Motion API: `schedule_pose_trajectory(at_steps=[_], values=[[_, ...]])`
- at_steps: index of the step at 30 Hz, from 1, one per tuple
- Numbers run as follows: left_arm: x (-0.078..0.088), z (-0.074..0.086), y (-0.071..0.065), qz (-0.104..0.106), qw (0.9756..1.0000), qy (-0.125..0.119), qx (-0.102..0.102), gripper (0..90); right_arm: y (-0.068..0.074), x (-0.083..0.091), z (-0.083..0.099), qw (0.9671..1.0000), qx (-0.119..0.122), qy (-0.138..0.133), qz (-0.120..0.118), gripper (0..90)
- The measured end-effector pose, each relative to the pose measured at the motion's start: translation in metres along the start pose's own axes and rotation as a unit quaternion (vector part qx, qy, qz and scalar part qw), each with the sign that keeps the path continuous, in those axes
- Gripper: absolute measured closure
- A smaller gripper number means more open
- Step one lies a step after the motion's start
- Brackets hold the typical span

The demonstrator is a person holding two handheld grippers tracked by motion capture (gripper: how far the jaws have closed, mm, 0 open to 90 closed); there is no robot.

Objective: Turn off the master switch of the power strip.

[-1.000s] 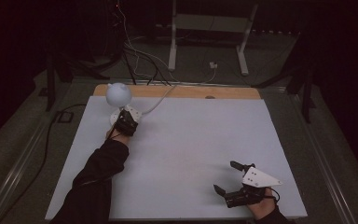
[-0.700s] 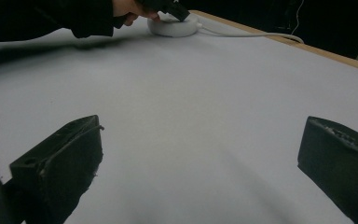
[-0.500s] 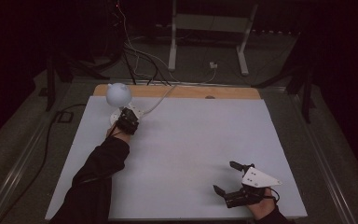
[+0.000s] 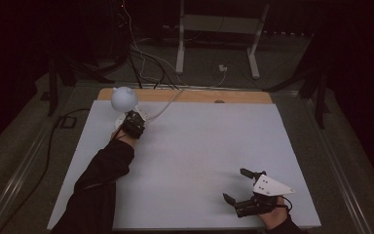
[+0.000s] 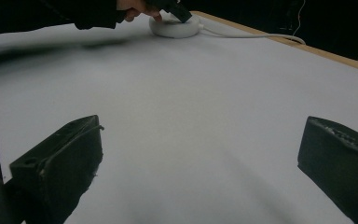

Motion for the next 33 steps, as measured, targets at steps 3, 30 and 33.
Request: schedule_pose_trajectory(at_steps=[3,30,33], values=[[0.000,0.000,-0.001,-0.005,1.0000,-0.003,-0.005,90.0,0.000,0.000,0.000,1.0000,-0.001,0.000,0.000,0.0],[0.041,-0.017,-0.002,0.052,0.9968,-0.050,0.034,90.0,-0.001,-0.001,0.000,1.0000,-0.003,0.000,0.001,0.0],[0.045,-0.018,-0.001,0.061,0.9959,-0.048,0.047,90.0,0.000,-0.001,0.000,1.0000,-0.003,0.001,0.002,0.0]])
Point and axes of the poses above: each handheld gripper's, and its own axes: x roughly backward along the jaws, z roughly out of its underside, y roughly to its left, the point moved 3 cm from there along -x, roughly forward along the jaws, and after that the axes turned 10 degrees about x, right-handed, at the moved point
